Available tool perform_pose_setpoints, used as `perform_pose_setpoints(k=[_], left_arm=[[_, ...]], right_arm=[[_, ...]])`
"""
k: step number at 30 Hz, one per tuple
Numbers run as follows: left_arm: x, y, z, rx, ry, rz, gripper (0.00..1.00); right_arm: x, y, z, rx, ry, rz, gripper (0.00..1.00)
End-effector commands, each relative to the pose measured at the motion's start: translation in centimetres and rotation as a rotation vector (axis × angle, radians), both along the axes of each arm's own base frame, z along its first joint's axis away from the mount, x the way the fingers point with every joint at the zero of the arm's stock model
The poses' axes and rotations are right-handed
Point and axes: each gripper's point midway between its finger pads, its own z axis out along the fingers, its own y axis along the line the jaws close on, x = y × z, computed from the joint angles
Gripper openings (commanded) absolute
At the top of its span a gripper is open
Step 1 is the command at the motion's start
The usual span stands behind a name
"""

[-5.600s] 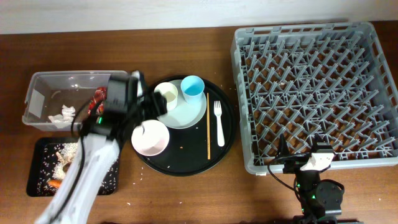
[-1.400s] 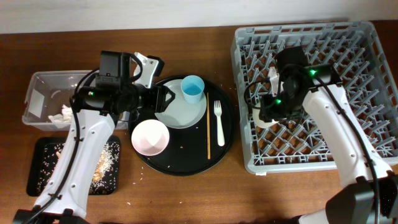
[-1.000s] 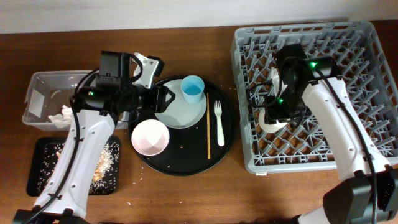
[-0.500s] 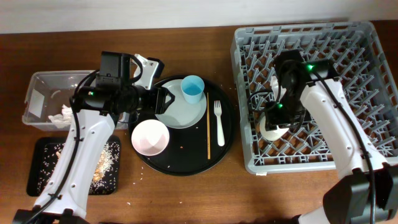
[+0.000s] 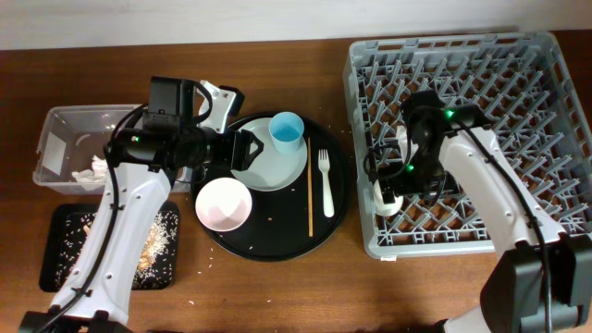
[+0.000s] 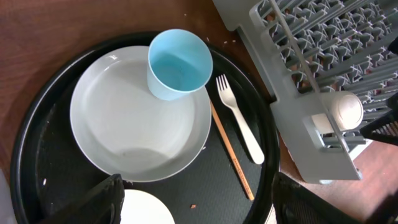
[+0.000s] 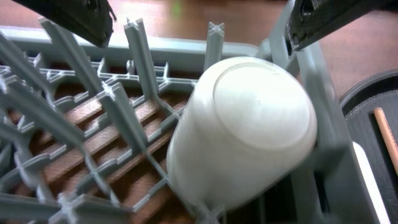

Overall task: Sort waste into correct bins and load items into the dishwasher rack
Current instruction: 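Lower the cream cup upside down into the rack with right gripper, then grasp the blue cup with the left gripper and lift it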

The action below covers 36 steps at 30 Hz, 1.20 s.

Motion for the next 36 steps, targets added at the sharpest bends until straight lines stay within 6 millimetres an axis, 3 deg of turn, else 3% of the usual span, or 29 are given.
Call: perform_pose_setpoints(k=[1,2,3,5,6,8,9,10,12,15,17,18,23,24,25,26,28,31,32,33,35,36], left_arm=[[0.2,0.1,0.0,-0.007,0.002,0.018,0.85],[0.3,0.0,0.1,-0.011,-0.005,0.016,0.95],[1.1,-0.1,0.7,-0.034,-0.03,0.041,0.99],[2.6,-1.0,1.3,-0.04,-0.101,0.033,0.99],[3.7,-1.3,1.0,-0.059,-0.096,0.085,0.95],[6.3,-2.0,-1.9,-0.055,-0.051,0.206,0.66],[7.0,-2.8,-3.1,-0.052,-0.046,0.211,0.64],[7.9,-3.1,-4.9,-0.024,-0.037,0.236,0.48],[8.8,-3.0,-9.5,-0.002,0.064,0.343,0.49],[8.5,-4.2,-13.1,0.025,0.124,0.321,0.49],[8.3,-4.8,-14.1,0.033,0.138,0.309,0.47],[8.7,-4.8,-13.5,0.026,0.124,0.31,0.29],[9.1,-4.6,-12.9,0.023,0.119,0.317,0.18],[9.2,-4.6,-12.4,0.019,0.11,0.317,0.14],[9.2,-4.5,-11.8,0.014,0.1,0.319,0.03],[9.4,-4.2,-10.3,-0.001,0.072,0.327,0.0],[9.1,-3.9,-8.7,-0.01,0.053,0.33,0.01],[7.5,-1.3,-5.4,-0.007,0.043,0.311,0.0],[6.4,-0.5,-3.5,-0.037,0.035,0.253,0.0],[4.5,0.0,0.3,-0.174,0.002,0.109,0.0],[1.6,1.4,7.5,-0.548,-0.09,-0.139,0.0],[0.2,1.8,9.7,-0.692,-0.13,-0.255,0.0]], right_arm=[[2.3,1.8,5.6,0.096,-0.112,0.049,0.99],[2.4,2.3,7.5,0.126,-0.132,0.05,0.99],[2.6,2.9,8.9,0.16,-0.152,0.051,0.99],[2.5,2.9,9.0,0.161,-0.148,0.051,0.99],[2.5,2.9,9.0,0.161,-0.15,0.051,0.99],[2.5,2.9,9.0,0.161,-0.146,0.051,0.99],[2.4,2.9,9.0,0.161,-0.146,0.051,0.99],[2.4,2.9,9.0,0.16,-0.142,0.051,0.99],[2.2,2.8,9.0,0.159,-0.134,0.05,0.99],[2.0,2.8,8.9,0.158,-0.129,0.05,0.99],[2.0,2.8,8.9,0.158,-0.129,0.05,0.99],[2.0,2.8,8.9,0.158,-0.129,0.05,0.99],[2.0,2.8,8.9,0.158,-0.128,0.05,0.99],[2.0,2.8,8.9,0.158,-0.128,0.05,0.99],[2.0,2.8,8.9,0.158,-0.128,0.05,0.99],[2.0,2.8,8.9,0.158,-0.126,0.049,0.98],[1.9,2.8,8.9,0.157,-0.124,0.049,0.99],[1.6,2.7,8.9,0.156,-0.111,0.049,0.99],[1.4,2.9,8.9,0.165,-0.105,0.049,0.99],[1.4,4.2,9.3,0.242,-0.11,0.097,0.99],[0.7,9.6,12.0,0.607,-0.163,0.315,0.97],[0.5,11.7,13.9,0.769,-0.214,0.403,0.96]])
